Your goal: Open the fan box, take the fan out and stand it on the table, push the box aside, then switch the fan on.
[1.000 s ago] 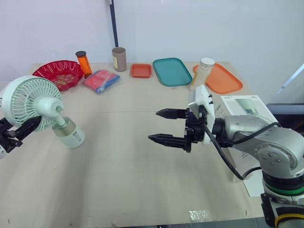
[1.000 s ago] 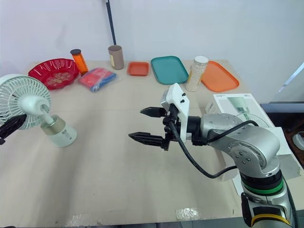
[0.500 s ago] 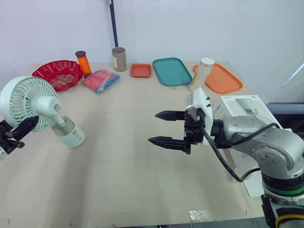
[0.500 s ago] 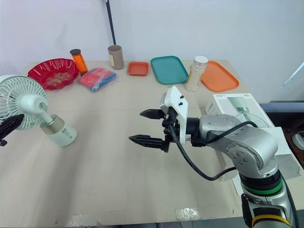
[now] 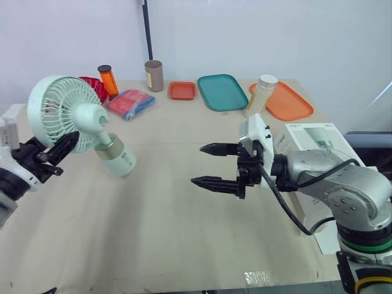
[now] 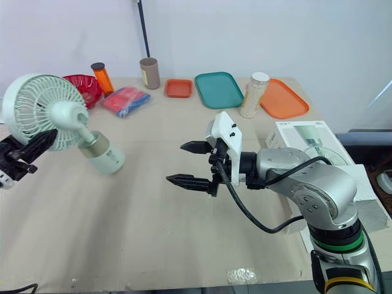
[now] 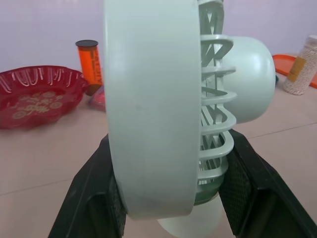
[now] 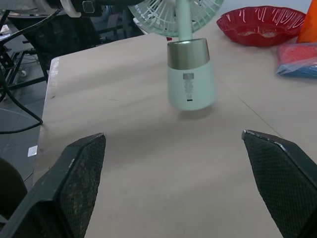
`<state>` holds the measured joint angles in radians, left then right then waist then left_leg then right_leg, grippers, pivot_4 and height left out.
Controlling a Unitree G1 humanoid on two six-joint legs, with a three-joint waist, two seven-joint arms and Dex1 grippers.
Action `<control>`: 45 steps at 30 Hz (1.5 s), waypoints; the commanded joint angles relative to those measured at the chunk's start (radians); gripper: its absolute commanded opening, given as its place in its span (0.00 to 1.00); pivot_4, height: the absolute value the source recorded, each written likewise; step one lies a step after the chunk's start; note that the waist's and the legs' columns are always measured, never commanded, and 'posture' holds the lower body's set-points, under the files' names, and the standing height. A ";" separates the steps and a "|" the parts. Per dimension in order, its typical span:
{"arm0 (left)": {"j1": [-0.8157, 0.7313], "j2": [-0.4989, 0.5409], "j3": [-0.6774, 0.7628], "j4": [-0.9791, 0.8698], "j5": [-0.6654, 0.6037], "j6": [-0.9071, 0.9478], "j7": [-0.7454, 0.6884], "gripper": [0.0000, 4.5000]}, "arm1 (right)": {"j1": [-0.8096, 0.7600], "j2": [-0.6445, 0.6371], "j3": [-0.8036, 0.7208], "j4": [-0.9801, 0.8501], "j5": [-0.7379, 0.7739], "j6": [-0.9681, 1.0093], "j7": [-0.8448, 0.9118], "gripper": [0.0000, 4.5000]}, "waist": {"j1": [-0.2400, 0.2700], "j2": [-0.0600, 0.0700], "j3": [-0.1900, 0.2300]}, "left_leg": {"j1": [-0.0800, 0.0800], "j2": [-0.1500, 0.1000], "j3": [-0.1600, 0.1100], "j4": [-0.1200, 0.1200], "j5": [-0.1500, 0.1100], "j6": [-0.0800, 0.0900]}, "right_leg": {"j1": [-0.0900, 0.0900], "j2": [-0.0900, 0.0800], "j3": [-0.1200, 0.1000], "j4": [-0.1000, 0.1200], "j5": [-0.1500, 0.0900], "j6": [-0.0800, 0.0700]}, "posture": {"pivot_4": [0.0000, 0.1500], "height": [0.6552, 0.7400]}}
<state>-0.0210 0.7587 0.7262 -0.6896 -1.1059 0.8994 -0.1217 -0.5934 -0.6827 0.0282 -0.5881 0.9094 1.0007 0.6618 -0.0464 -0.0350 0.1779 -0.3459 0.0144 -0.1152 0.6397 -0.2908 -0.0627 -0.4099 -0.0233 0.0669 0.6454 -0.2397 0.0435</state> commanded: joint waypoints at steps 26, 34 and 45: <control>-0.411 0.019 -0.473 -0.077 -0.250 0.103 0.498 0.45 | -0.142 0.208 0.160 0.066 -0.229 0.068 -0.306 1.00 | 0.003 0.000 0.000 | -0.006 -0.002 -0.003 0.000 0.004 -0.007 | -0.004 -0.001 -0.002 0.000 0.002 0.001 | 1.00 1.00; -0.430 0.024 -0.516 -0.088 -0.285 0.081 0.541 0.45 | -0.132 0.282 0.188 0.094 -0.293 0.077 -0.336 1.00 | 0.003 0.000 0.000 | -0.008 -0.002 -0.003 0.000 0.006 -0.011 | -0.006 -0.001 -0.002 0.001 0.003 0.001 | 1.00 1.00; -0.458 0.038 -0.532 -0.071 -0.287 0.078 0.516 0.44 | -0.126 0.369 0.195 0.125 -0.350 0.080 -0.369 0.74 | 0.002 0.000 0.000 | -0.009 -0.002 -0.003 0.000 0.006 -0.011 | -0.007 -0.001 -0.001 0.001 0.003 0.000 | 1.00 1.00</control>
<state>-0.4464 0.7894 0.1765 -0.7347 -1.3848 1.0236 0.4040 -0.7150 -0.3270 0.2308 -0.4579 0.5731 1.0923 0.3002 -0.0439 -0.0350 0.1778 -0.3544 0.0127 -0.1182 0.6395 -0.2845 -0.0739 -0.4166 -0.0241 0.0654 0.6463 -0.2366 0.0438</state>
